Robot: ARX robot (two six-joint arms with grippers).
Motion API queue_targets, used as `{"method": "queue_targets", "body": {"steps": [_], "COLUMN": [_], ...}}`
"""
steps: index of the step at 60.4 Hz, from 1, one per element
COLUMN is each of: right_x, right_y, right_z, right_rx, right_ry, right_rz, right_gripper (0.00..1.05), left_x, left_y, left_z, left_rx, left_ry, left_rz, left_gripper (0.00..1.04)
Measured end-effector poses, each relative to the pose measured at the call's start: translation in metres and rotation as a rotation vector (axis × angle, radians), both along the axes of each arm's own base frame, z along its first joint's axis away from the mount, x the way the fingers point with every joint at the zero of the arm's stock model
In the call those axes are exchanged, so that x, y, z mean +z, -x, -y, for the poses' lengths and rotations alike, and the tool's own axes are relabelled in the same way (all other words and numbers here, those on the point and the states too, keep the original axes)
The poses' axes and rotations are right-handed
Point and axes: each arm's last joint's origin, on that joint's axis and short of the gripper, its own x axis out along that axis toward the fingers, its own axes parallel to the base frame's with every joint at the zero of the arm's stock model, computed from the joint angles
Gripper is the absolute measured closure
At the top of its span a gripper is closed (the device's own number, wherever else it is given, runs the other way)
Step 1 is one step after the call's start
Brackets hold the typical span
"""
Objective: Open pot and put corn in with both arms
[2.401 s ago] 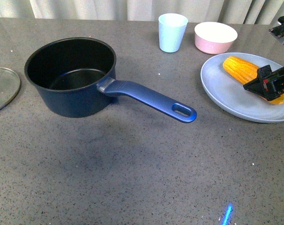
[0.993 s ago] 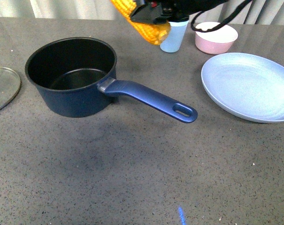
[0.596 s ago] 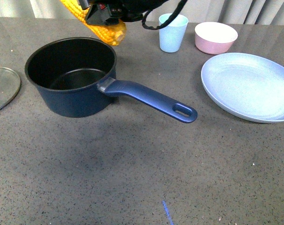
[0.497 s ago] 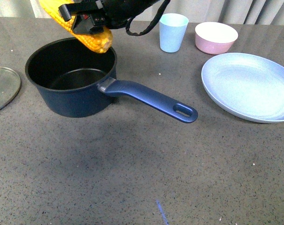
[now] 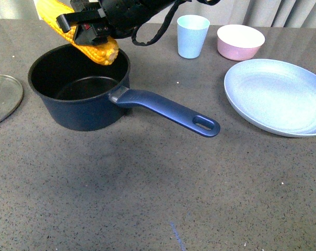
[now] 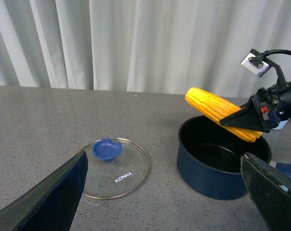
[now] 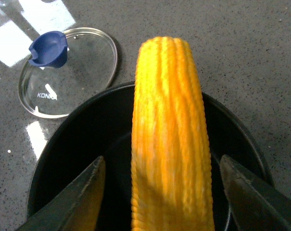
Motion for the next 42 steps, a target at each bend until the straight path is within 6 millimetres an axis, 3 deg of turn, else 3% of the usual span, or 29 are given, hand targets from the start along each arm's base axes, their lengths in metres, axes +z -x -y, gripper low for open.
{"method": "queue_targets", "body": {"steps": [9,20,32,42], "right_x": [-0.007,0.01,0.05,0.072], "right_y": [0.004,0.008,0.019,0.045], "right_z": [0.008,0.035,0.092,0.15], "right_rx": [-0.019,-0.082,-0.195,-0.317], "right_ry": [-0.011,-0.08,-0.209,-0.266], "right_rz": [-0.011,0.018,0.101,0.18], "right_gripper": [0.08,0.09,0.09,0.09], "left_x": [0.0,0.0,0.0,0.0], "left_y": [0.0,0.0,0.0,0.0], "left_z": [0.0,0.0,0.0,0.0], "left_rx": [0.0,0.0,0.0,0.0], "left_ry": [0.0,0.0,0.0,0.0], "left_rz": [0.0,0.0,0.0,0.0], "left_gripper": [0.09,0.09,0.09,0.09]}}
